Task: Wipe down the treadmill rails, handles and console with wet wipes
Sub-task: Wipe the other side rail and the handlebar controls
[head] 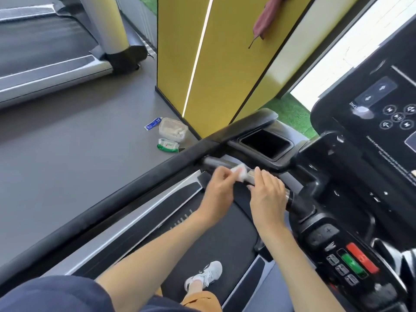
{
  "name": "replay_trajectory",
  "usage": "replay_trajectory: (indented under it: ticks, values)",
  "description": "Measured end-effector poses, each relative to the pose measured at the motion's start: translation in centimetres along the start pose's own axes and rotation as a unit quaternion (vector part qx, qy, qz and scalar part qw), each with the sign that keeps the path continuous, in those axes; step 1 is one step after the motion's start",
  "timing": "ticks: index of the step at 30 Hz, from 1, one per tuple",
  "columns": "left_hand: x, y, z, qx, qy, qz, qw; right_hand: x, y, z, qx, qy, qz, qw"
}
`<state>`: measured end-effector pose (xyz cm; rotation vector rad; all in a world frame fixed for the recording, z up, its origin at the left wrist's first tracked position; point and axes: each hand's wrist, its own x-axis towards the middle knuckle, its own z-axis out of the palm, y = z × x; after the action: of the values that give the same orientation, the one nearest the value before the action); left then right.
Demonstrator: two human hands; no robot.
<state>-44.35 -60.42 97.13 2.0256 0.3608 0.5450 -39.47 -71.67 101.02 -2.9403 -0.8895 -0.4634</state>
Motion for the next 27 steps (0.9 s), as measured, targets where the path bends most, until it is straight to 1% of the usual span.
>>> replay_trajectory:
  ticks: [1,2,3,4,5,6,8,9,10,12,13,14,15,16,18,19,20,21,22,23,24,25,26,27]
  values:
    - [0.6,-1.2,-0.2,-0.010,0.047,-0.049,0.998,0.0,0.0,0.1,-0.001,0.000,-0.003,1.000]
    - [0.9,-2.4,-0.3,-0.043,0.096,-0.106,0.989,-0.1,0.1,0.1,-0.006,0.001,-0.005,1.000]
    - [1.0,-2.8,-0.3,-0.080,0.119,-0.160,0.977,-0.1,0.1,0.1,-0.013,0.004,-0.008,1.000]
    - [0.9,-2.7,0.0,-0.067,0.126,-0.172,0.975,-0.1,0.1,0.1,-0.019,0.006,-0.010,1.000]
    - [0.7,-2.2,0.6,-0.033,0.124,-0.147,0.981,-0.2,0.1,0.2,-0.025,0.009,-0.011,1.000]
    - [0.3,-1.6,1.1,-0.010,0.110,-0.097,0.989,-0.2,0.1,0.3,-0.031,0.013,-0.012,0.999]
    - [-0.3,-0.8,1.1,0.002,0.058,0.038,0.998,-0.2,0.0,0.3,-0.042,0.021,-0.012,0.999]
    - [-0.2,-1.4,0.8,0.010,0.034,0.080,0.996,-0.2,0.0,0.4,-0.043,0.023,-0.013,0.999]
    - [0.3,-2.2,0.3,0.014,0.028,0.081,0.996,-0.3,0.0,0.4,-0.042,0.023,-0.014,0.999]
    - [1.2,-3.6,-0.7,0.003,0.068,-0.037,0.997,-0.3,0.1,0.5,-0.037,0.022,-0.014,0.999]
    - [1.3,-4.1,-0.8,-0.001,0.097,-0.096,0.991,-0.4,0.1,0.5,-0.035,0.021,-0.014,0.999]
    - [1.3,-3.6,-0.8,0.002,0.120,-0.122,0.985,-0.4,0.1,0.5,-0.035,0.021,-0.013,0.999]
    - [1.0,-2.7,-0.3,0.007,0.127,-0.121,0.984,-0.4,0.1,0.6,-0.037,0.022,-0.012,0.999]
    - [0.4,-1.5,0.1,-0.011,0.102,-0.097,0.990,-0.3,0.1,0.6,-0.039,0.024,-0.011,0.999]
    - [-0.5,0.8,0.6,-0.010,0.019,-0.011,1.000,-0.3,0.0,0.5,-0.038,0.030,-0.009,0.999]
    - [-0.7,1.0,0.5,-0.010,-0.018,0.018,1.000,-0.3,-0.1,0.4,-0.035,0.031,-0.008,0.999]
    - [-0.5,1.0,0.1,-0.002,-0.018,0.055,0.998,-0.2,-0.1,0.4,-0.033,0.030,-0.008,0.999]
    - [-0.1,0.1,-0.2,-0.007,-0.001,0.060,0.998,-0.2,-0.1,0.3,-0.032,0.029,-0.010,0.999]
    - [0.5,-1.1,-0.4,-0.018,0.030,0.029,0.999,-0.2,0.0,0.3,-0.032,0.027,-0.012,0.999]
    - [1.0,-2.5,-0.7,-0.020,0.072,-0.034,0.997,-0.2,0.0,0.3,-0.030,0.027,-0.014,0.999]
    - [1.5,-2.9,-1.2,-0.031,0.096,-0.115,0.988,-0.2,0.0,0.3,-0.027,0.028,-0.015,0.999]
    - [1.7,-3.1,-1.3,-0.030,0.106,-0.159,0.981,-0.2,0.0,0.2,-0.025,0.031,-0.016,0.999]
    - [1.7,-2.5,-1.2,-0.025,0.095,-0.160,0.982,-0.2,-0.1,0.1,-0.025,0.035,-0.015,0.999]
    - [1.4,-1.6,-0.9,-0.008,0.071,-0.119,0.990,-0.3,-0.2,0.1,-0.024,0.039,-0.015,0.999]
